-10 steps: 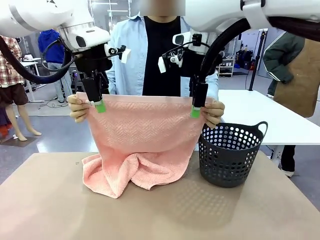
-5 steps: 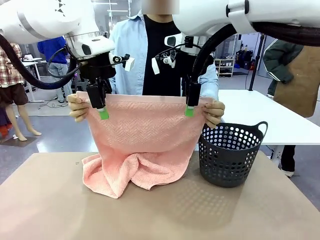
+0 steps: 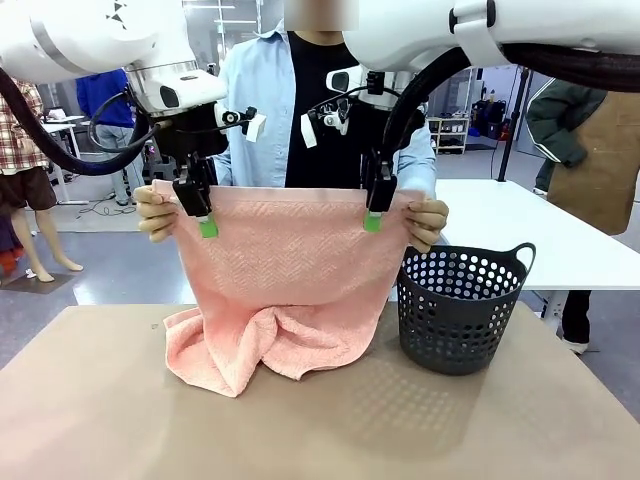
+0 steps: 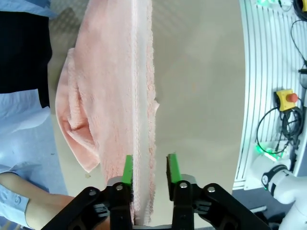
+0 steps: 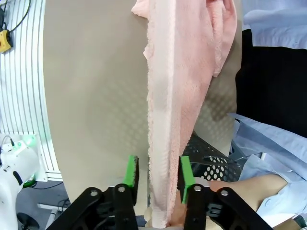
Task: Fold the towel.
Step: Grab the top end of the 100 cm Hotel Towel extended by the human, then release the end of the 100 cm Hotel Towel you were holding and grab the top end of the folded side.
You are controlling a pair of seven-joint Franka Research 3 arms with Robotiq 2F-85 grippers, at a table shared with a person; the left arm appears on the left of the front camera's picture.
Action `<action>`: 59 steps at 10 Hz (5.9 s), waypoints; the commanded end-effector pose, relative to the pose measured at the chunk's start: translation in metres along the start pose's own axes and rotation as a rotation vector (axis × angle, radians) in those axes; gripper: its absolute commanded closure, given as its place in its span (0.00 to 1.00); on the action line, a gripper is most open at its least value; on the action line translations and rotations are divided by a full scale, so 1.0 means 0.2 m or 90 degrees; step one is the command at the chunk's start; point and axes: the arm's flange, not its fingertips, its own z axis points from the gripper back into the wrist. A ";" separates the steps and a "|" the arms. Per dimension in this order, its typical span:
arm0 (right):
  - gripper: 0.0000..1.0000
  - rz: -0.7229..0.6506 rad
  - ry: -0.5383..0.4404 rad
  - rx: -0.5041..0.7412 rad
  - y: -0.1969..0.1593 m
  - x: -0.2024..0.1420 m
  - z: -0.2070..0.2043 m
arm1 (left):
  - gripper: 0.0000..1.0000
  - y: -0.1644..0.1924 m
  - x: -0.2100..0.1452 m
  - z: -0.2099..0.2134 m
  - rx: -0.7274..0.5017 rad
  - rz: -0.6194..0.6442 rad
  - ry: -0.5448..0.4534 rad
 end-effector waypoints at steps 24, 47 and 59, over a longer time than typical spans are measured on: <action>1.00 0.007 -0.007 -0.010 0.00 0.01 0.02 | 1.00 -0.01 0.00 0.01 0.006 -0.002 0.008; 1.00 0.007 -0.007 -0.010 0.00 0.01 0.02 | 1.00 -0.01 0.00 0.01 0.006 -0.002 0.008; 1.00 0.007 -0.007 -0.010 0.00 0.01 0.02 | 1.00 -0.01 0.00 0.01 0.006 -0.002 0.008</action>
